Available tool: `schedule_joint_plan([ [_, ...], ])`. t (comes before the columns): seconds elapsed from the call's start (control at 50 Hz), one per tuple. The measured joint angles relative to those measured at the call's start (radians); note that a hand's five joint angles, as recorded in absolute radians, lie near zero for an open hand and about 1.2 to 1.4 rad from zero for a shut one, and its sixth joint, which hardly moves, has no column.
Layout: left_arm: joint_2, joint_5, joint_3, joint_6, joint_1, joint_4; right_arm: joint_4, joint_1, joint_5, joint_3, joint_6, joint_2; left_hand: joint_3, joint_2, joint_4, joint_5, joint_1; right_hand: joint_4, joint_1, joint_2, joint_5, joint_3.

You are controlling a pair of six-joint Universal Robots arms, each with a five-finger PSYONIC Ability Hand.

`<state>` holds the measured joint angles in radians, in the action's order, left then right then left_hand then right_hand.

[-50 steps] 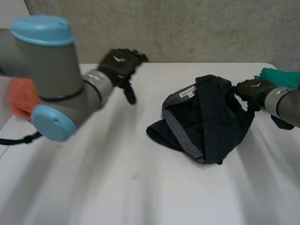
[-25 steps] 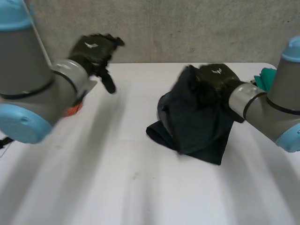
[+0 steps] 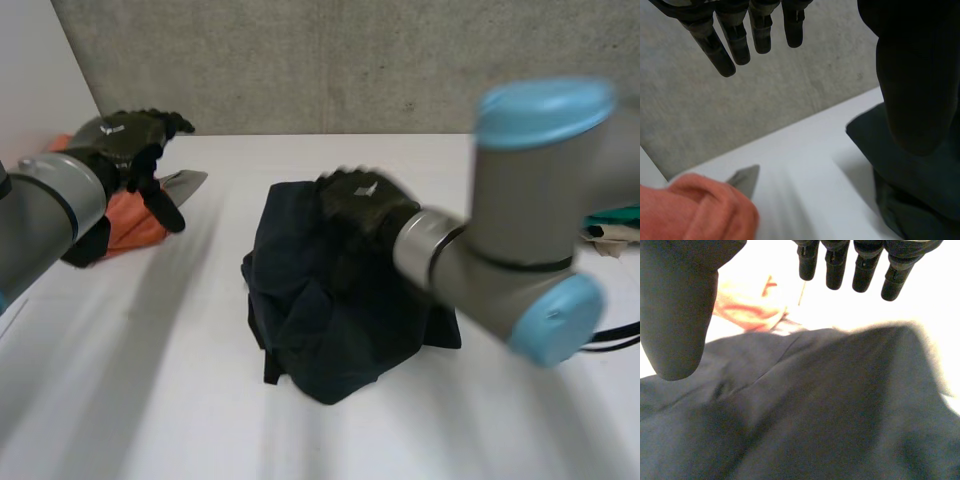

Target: Fold the laundry.

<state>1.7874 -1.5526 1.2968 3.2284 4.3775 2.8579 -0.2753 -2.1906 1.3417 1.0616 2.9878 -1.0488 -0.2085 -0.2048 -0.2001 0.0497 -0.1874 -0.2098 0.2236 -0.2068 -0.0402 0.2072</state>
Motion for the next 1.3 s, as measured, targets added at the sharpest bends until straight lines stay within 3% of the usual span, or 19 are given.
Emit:
schedule_joint_plan([
  [0.24,0.009,0.035,0.092,-0.059,-0.085,-0.039,-0.066,0.182,-0.09,0.071,-0.093,-0.181,0.0,0.0,0.0,0.0,0.0,0.002,0.0,0.0,0.0,0.0],
  [0.38,0.136,0.062,0.073,-0.065,-0.147,-0.03,-0.056,0.262,-0.102,0.162,-0.129,-0.21,0.0,0.0,0.0,0.0,0.0,0.002,0.0,0.0,0.0,0.0],
  [0.64,0.39,0.052,-0.052,-0.086,-0.276,0.02,0.11,0.352,-0.104,0.364,-0.197,-0.222,-0.003,-0.003,-0.005,0.001,-0.016,0.002,0.0,0.0,0.0,0.0],
  [0.66,0.404,0.042,-0.064,-0.087,-0.282,0.028,0.116,0.353,-0.102,0.368,-0.2,-0.219,-0.106,-0.105,-0.109,0.105,-0.141,0.002,0.0,0.0,0.0,0.0],
  [0.72,0.427,-0.027,-0.118,-0.087,-0.289,0.059,0.136,0.355,-0.099,0.371,-0.209,-0.204,-0.651,-0.687,-0.665,0.634,-0.793,0.003,0.0,0.0,0.0,0.0],
  [0.74,0.428,-0.043,-0.129,-0.087,-0.289,0.064,0.138,0.355,-0.099,0.37,-0.21,-0.201,-0.651,-0.687,-0.665,0.634,-0.793,0.002,0.0,0.0,0.0,0.0],
  [0.76,0.425,-0.092,-0.162,-0.084,-0.283,0.078,0.143,0.355,-0.098,0.367,-0.211,-0.196,-0.881,-0.904,-0.905,0.861,-0.981,0.002,0.0,0.0,0.0,0.0],
  [0.84,0.373,-0.248,-0.293,-0.066,-0.243,0.117,0.149,0.353,-0.096,0.351,-0.209,-0.187,-0.963,-0.985,-0.986,0.921,-0.988,0.002,0.0,0.0,0.0,0.0],
  [0.94,0.286,-0.316,-0.469,-0.018,-0.195,0.17,0.151,0.353,-0.095,0.336,-0.202,-0.185,-0.963,-0.985,-0.99,0.921,-0.988,0.002,0.0,0.0,0.0,0.0],
  [1.1,0.249,-0.181,-0.693,0.08,-0.214,0.27,0.151,0.383,-0.085,0.318,-0.184,-0.185,-0.963,-0.987,-0.99,0.921,-0.988,0.002,0.0,0.0,0.0,0.0],
  [1.22,0.342,-0.091,-0.672,0.1,-0.296,0.252,0.153,0.416,-0.084,0.308,-0.189,-0.175,-0.963,-0.987,-0.991,0.921,-0.988,0.002,0.0,0.0,0.0,0.0],
  [1.3,0.439,0.016,-0.591,0.104,-0.375,0.198,0.155,0.445,-0.082,0.287,-0.193,-0.157,-0.963,-0.987,-0.993,0.921,-0.988,0.002,0.0,0.0,0.0,0.0],
])
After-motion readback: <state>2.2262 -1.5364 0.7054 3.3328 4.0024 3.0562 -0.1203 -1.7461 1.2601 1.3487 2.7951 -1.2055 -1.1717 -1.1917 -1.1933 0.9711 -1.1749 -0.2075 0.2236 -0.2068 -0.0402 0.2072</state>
